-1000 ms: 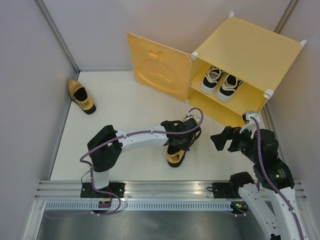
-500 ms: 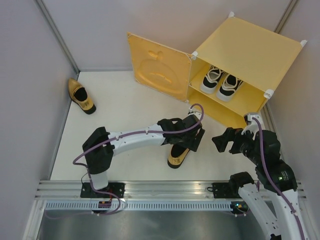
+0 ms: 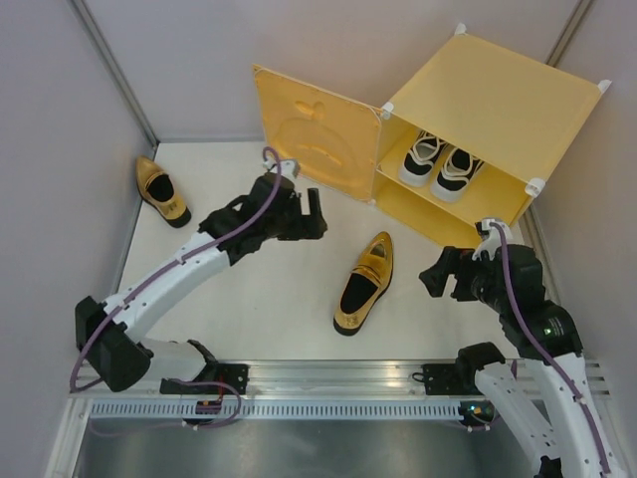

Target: Place and organize the shoes in the shoe cabinet

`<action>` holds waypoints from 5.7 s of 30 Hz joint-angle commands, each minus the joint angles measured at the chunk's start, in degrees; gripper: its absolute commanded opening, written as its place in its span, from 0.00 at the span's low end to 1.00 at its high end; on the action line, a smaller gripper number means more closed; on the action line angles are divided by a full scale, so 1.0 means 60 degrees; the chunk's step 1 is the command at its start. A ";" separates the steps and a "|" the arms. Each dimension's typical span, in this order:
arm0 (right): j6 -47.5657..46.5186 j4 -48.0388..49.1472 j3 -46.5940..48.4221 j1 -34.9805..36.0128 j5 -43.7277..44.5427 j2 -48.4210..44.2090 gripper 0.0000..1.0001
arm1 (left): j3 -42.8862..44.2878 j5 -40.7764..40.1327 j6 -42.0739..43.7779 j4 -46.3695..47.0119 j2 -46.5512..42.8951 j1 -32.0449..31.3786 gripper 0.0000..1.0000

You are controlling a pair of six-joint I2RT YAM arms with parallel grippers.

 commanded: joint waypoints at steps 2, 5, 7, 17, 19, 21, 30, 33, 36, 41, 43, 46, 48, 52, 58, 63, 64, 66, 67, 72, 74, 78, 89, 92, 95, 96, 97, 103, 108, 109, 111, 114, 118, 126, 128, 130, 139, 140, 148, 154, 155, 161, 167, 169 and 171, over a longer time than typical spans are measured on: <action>0.0160 0.0536 -0.0656 -0.0001 -0.0024 0.0627 0.96 | -0.1454 0.0662 0.0638 -0.0226 -0.1658 0.2049 0.95; 0.0043 0.0801 -0.0819 -0.0016 -0.0332 0.1301 0.95 | -0.2304 0.1012 0.1092 -0.0343 -0.2757 0.3484 1.00; 0.0027 0.0948 -0.0717 0.0086 -0.0232 0.1564 0.94 | -0.2932 0.1784 0.1400 -0.0372 -0.3227 0.4638 1.00; 0.1125 0.2690 -0.0907 0.4316 0.2299 0.3746 0.94 | -0.5527 0.2463 0.1387 0.0155 -0.4473 0.6095 1.00; 0.1258 0.2837 -0.0615 0.5543 0.2756 0.4449 0.93 | -0.5543 0.3001 0.1343 0.0184 -0.4430 0.6110 1.00; 0.1229 0.2955 -0.0192 0.6338 0.3471 0.5106 0.92 | -0.5631 0.3079 0.1313 0.0302 -0.4386 0.6110 1.00; 0.0907 0.3263 0.1259 0.9094 0.4208 0.6998 0.78 | -0.5499 0.2653 0.1753 -0.0109 -0.5030 0.6110 1.00; 0.0950 0.3453 0.1379 0.9374 0.4208 0.7673 0.74 | -0.5456 0.2552 0.1811 -0.0181 -0.5045 0.6110 1.00; 0.0994 0.3673 0.1320 0.9403 0.4106 0.8142 0.67 | -0.5470 0.2639 0.1826 -0.0211 -0.5220 0.6110 0.99; 0.1038 0.3703 0.1174 0.9403 0.4354 0.8670 0.61 | -0.5704 0.2669 0.1724 -0.0314 -0.6025 0.6110 0.99; 0.1053 0.3761 0.1144 0.9389 0.4398 0.8962 0.58 | -0.5807 0.2610 0.1694 -0.0226 -0.6304 0.6110 0.99; 0.1111 0.3950 0.0984 0.9403 0.4530 0.9256 0.50 | -0.5807 0.2697 0.1738 -0.0211 -0.6232 0.6110 0.99; 0.1155 0.3966 0.0895 0.9389 0.4836 0.9344 0.45 | -0.5807 0.2887 0.1767 -0.0226 -0.6100 0.6110 0.99; 0.1098 0.3660 0.0763 0.9360 0.5349 0.9359 0.25 | -0.5807 0.2918 0.1797 -0.0226 -0.6114 0.6110 0.98; 0.0119 0.2707 0.0822 0.8599 0.5673 0.8628 0.01 | -0.5822 0.2844 0.1782 -0.0211 -0.6246 0.6110 0.99; -0.0835 0.2575 0.0705 0.6977 0.5102 0.7602 0.01 | -0.5822 0.2888 0.1782 -0.0196 -0.6232 0.6110 0.99; -0.0967 0.2560 0.0719 0.6754 0.5073 0.7485 0.01 | -0.5822 0.2874 0.1782 -0.0196 -0.6217 0.6110 0.99; -0.1421 0.2618 0.0719 0.6068 0.4737 0.7251 0.01 | -0.5822 0.2874 0.1782 -0.0211 -0.6261 0.6110 0.99; -0.1568 0.2676 0.0719 0.5846 0.4605 0.7206 0.01 | -0.5836 0.2874 0.1782 -0.0197 -0.6261 0.6110 0.99; -0.2665 0.2808 0.0705 0.4485 0.3844 0.7366 0.01 | -0.5822 0.2859 0.1782 -0.0211 -0.6290 0.6110 0.99; -0.2872 0.2809 0.0719 0.4161 0.3507 0.7469 0.01 | -0.5822 0.2888 0.1768 -0.0197 -0.6290 0.6110 0.98; -0.3312 0.2911 0.0734 0.3634 0.3475 0.7557 0.01 | -0.5836 0.2874 0.1768 -0.0197 -0.6305 0.6110 0.99; -0.3840 0.3351 0.0485 0.2519 0.5040 0.8201 0.14 | -0.5822 0.2888 0.1797 -0.0196 -0.6305 0.6110 0.99; -0.3796 0.3453 0.0397 0.2402 0.5321 0.8479 0.14 | -0.5822 0.2888 0.1797 -0.0196 -0.6305 0.6110 0.99; -0.3737 0.3468 0.0426 0.2314 0.5672 0.8729 0.15 | -0.5822 0.2874 0.1797 -0.0182 -0.6305 0.6110 0.99; -0.3679 0.3439 0.0426 0.2241 0.5847 0.8743 0.26 | -0.5822 0.2888 0.1782 -0.0182 -0.6305 0.6110 0.99; -0.3650 0.3424 0.0455 0.2226 0.5849 0.8802 0.31 | -0.5822 0.2888 0.1797 -0.0196 -0.6319 0.6110 0.99; -0.3503 0.3278 0.0543 0.2196 0.5849 0.8495 0.48 | -0.5822 0.2859 0.1797 -0.0182 -0.6334 0.6110 0.99; -0.2435 0.2693 0.0865 0.2328 0.5834 0.7574 0.57 | -0.5836 0.2859 0.1797 -0.0196 -0.6334 0.6110 0.99; -0.2201 0.2634 0.0967 0.2372 0.5834 0.7354 0.58 | -0.5836 0.2859 0.1797 -0.0196 -0.6320 0.6110 0.99; -0.1411 0.2677 0.1012 0.2533 0.5790 0.6593 0.67 | -0.5836 0.2859 0.1797 -0.0182 -0.6334 0.6110 0.99; -0.0035 0.2911 0.0808 0.2753 0.5863 0.5643 0.79 | -0.5836 0.2859 0.1782 -0.0182 -0.6319 0.6110 0.99; 0.1577 0.3160 -0.0070 0.2885 0.6156 0.4746 0.85 | -0.5836 0.2844 0.1768 -0.0182 -0.6319 0.6110 0.99; 0.4347 0.3438 -0.2148 0.2973 0.7562 0.3910 0.87 | -0.5836 0.2859 0.1782 -0.0182 -0.6305 0.6110 0.99; 0.4875 0.3729 -0.2473 0.2973 0.7636 0.3764 0.87 | -0.5836 0.2859 0.1797 -0.0182 -0.6305 0.6110 0.99; 0.5196 0.3936 -0.2912 0.2958 0.7708 0.3690 0.87 | -0.5836 0.2859 0.1797 -0.0182 -0.6319 0.6110 0.99; 0.5433 0.5181 -0.3660 0.2973 0.8338 0.4714 0.87 | -0.5836 0.2859 0.1797 -0.0182 -0.6290 0.6110 0.98; 0.5389 0.5428 -0.3675 0.2958 0.8397 0.4817 0.87 | -0.5836 0.2859 0.1782 -0.0182 -0.6290 0.6110 0.98; 0.4511 0.6660 -0.3690 0.2622 0.8443 0.5827 0.83 | -0.5836 0.2859 0.1797 -0.0182 -0.6275 0.6110 0.98; 0.4188 0.7305 -0.3705 0.2461 0.8456 0.6516 0.76 | -0.5836 0.2859 0.1782 -0.0182 -0.6261 0.6110 0.98; 0.4159 0.7349 -0.3719 0.2417 0.8442 0.6561 0.74 | -0.5851 0.2859 0.1797 -0.0182 -0.6275 0.6110 0.98; 0.3355 0.7365 -0.3515 0.2094 0.8573 0.6371 0.50 | -0.5836 0.2844 0.1797 -0.0196 -0.6261 0.6110 0.98; 0.2329 0.7481 -0.3017 0.1377 0.8398 0.6004 0.40 | -0.5836 0.2859 0.1797 -0.0196 -0.6232 0.6110 0.98; 0.2094 0.7642 -0.2914 0.0925 0.8091 0.6179 0.39 | -0.5836 0.2859 0.1797 -0.0196 -0.6246 0.6110 0.98; 0.1947 0.7818 -0.2826 0.0660 0.7843 0.6340 0.38 | -0.5836 0.2830 0.1797 -0.0196 -0.6232 0.6110 0.98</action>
